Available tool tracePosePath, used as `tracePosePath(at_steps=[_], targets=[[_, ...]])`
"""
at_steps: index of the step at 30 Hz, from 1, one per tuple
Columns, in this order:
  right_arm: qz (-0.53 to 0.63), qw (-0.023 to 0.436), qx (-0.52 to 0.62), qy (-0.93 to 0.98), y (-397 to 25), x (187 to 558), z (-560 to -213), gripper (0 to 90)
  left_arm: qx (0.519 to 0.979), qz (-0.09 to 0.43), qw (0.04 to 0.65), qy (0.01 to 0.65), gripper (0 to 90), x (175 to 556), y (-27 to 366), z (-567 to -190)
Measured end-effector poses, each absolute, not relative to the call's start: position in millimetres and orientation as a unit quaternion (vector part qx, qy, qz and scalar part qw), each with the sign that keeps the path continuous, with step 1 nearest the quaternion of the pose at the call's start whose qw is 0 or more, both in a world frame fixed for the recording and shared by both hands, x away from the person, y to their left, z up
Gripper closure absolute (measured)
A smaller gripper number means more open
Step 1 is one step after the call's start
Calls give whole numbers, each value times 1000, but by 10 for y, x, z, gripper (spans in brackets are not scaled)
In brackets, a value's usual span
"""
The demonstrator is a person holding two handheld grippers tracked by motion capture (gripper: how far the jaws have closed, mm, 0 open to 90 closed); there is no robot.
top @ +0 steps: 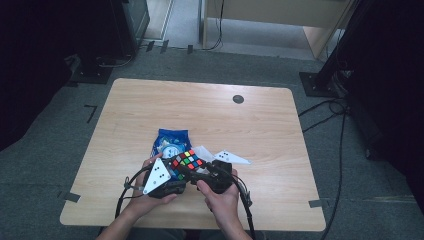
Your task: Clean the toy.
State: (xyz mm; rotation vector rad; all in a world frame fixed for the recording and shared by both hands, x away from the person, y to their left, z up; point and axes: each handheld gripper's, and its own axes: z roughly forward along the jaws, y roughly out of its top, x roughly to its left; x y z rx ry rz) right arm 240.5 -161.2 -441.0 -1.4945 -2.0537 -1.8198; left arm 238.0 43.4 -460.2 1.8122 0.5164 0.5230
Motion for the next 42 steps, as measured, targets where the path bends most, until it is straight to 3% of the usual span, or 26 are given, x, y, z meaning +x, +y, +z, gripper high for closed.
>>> tracePosePath(at_steps=[7, 11, 30, 35, 38, 42], targets=[[-601, -3, -483, -637, -1889, 2457, -4289, 348, 782, 213, 548, 209, 208, 2444, 550, -4637], [-601, 10, -471, -645, -2023, 2465, -4182, 348, 781, 231, 536, 221, 205, 2510, 642, -4658], [-559, 52, -451, -694, -1759, 2455, -4243, 346, 791, 279, 520, 164, 156, 2314, 405, -4624], [-534, 45, -455, -711, -1687, 2448, -4291, 347, 794, 290, 513, 149, 168, 2275, 350, -4643], [-530, 40, -460, -711, -1681, 2455, -4301, 347, 795, 294, 514, 133, 278, 2245, 343, -4662], [-531, 37, -451, -716, -1691, 2465, -4306, 345, 798, 288, 512, 132, 313, 2261, 372, -4660]])
